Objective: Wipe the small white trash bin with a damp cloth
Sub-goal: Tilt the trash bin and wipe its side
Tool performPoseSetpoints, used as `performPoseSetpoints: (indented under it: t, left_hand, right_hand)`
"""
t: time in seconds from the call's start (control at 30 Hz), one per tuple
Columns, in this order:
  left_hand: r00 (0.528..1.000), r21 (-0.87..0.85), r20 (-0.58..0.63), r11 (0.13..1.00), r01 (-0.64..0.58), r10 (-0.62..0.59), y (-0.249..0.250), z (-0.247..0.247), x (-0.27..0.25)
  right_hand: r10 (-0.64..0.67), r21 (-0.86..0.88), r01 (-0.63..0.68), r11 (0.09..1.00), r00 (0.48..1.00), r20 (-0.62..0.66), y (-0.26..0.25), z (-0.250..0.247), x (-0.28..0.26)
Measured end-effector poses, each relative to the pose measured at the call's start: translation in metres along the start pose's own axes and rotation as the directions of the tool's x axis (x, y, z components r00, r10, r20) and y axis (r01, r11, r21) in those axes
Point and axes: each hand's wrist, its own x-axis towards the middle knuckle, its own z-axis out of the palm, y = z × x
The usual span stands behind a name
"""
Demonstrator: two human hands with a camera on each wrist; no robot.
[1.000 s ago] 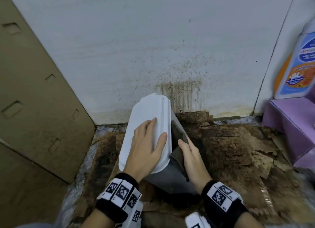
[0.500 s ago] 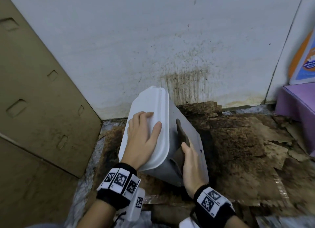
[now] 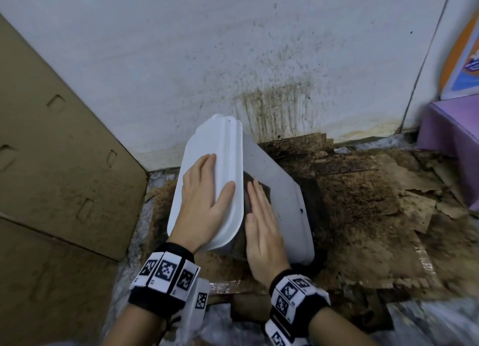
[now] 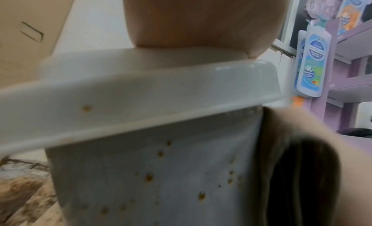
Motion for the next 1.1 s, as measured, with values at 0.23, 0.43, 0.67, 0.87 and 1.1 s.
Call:
performPoseSetpoints:
  t: [0.23, 0.43, 0.67, 0.87, 1.1]
  left_hand:
    - [1.0, -0.036, 0.008, 0.999, 0.019, -0.019, -0.008, -0.004, -0.001]
    - [1.0, -0.019, 0.006, 1.0, 0.023, -0.023, -0.011, -0.005, 0.001]
    - [1.0, 0.008, 0.007, 1.0, 0.024, -0.024, -0.013, -0.008, 0.002]
    - [0.999, -0.007, 0.014, 0.999, 0.037, -0.037, -0.012, -0.006, 0.001]
    - [0.998, -0.063, 0.011, 0.997, 0.055, -0.054, -0.015, -0.009, -0.003]
  right_hand:
    - [0.277, 0.015, -0.277, 0.961, 0.961, -0.015, 0.084, -0.016, -0.016]
    - [0.417, 0.06, -0.416, 0.908, 0.909, -0.011, 0.085, -0.012, -0.006]
    - [0.277, 0.045, -0.277, 0.96, 0.961, -0.006, 0.008, 0.006, 0.014]
    - [-0.01, 0.008, 0.01, 1.0, 0.997, 0.083, -0.004, 0.002, 0.014]
    - [0.212, -0.027, -0.212, 0.977, 0.977, -0.004, 0.083, -0.013, -0.012]
